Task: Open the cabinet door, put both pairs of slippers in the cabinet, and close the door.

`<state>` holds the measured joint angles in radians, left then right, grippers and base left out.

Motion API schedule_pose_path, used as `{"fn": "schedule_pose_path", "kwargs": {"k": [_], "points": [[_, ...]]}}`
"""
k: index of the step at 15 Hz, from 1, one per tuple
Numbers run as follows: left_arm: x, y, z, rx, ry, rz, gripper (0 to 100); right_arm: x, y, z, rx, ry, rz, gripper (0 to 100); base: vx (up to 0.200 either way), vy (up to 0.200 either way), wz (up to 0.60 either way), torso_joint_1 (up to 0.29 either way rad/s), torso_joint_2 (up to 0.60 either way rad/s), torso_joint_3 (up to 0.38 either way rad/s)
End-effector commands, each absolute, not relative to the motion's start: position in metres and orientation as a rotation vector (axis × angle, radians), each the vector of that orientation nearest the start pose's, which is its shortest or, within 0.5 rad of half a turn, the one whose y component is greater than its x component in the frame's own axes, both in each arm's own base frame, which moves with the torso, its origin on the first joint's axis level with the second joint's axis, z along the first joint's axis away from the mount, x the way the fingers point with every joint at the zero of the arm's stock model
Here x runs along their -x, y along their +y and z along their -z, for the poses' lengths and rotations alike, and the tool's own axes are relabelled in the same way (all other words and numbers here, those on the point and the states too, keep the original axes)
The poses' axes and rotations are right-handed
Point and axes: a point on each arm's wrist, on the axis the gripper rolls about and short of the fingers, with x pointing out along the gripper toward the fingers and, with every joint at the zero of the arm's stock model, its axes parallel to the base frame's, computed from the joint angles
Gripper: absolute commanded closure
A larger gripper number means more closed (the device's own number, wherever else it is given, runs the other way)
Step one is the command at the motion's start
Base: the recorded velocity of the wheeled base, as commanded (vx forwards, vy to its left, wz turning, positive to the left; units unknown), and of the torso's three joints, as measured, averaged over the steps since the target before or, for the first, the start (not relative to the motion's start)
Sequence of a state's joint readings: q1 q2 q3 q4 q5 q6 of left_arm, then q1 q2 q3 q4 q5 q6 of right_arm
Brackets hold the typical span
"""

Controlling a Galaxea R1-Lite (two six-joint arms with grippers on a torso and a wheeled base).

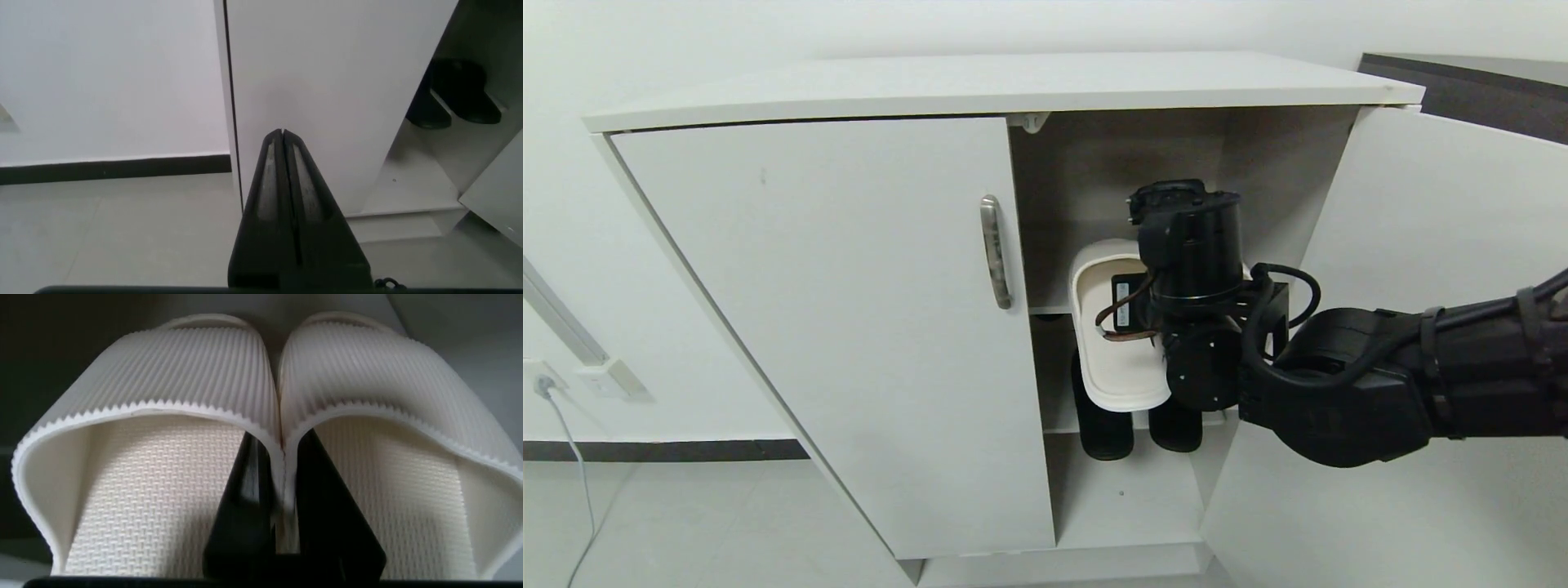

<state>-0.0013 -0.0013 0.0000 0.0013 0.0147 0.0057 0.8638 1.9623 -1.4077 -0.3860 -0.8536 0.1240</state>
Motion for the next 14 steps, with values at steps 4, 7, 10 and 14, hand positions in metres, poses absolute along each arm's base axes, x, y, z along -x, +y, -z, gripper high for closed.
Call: {"fn": "schedule_pose_path", "kwargs": {"k": [4,7,10,14], "points": [[0.023,0.000,-0.075,-0.006,0.002,-0.012,100,-0.273,0.291,-0.232,0.005,0.112,-0.001,100,0.150,0.000,0.00,0.001,0.00,0.003],[0.023,0.000,-0.075,-0.006,0.002,-0.012,100,-0.273,0.292,-0.231,0.006,0.113,-0.002,100,0.133,0.000,0.00,0.000,0.00,0.003],[0.023,0.000,-0.075,-0.006,0.002,-0.014,100,-0.277,0.294,-0.226,0.016,0.122,0.000,100,0.000,0.000,0.00,0.000,0.00,0.000],[0.023,0.000,-0.075,-0.006,0.002,-0.014,100,-0.297,0.296,-0.230,0.013,0.130,0.002,100,0.000,0.000,0.00,0.000,0.00,0.000]]}}
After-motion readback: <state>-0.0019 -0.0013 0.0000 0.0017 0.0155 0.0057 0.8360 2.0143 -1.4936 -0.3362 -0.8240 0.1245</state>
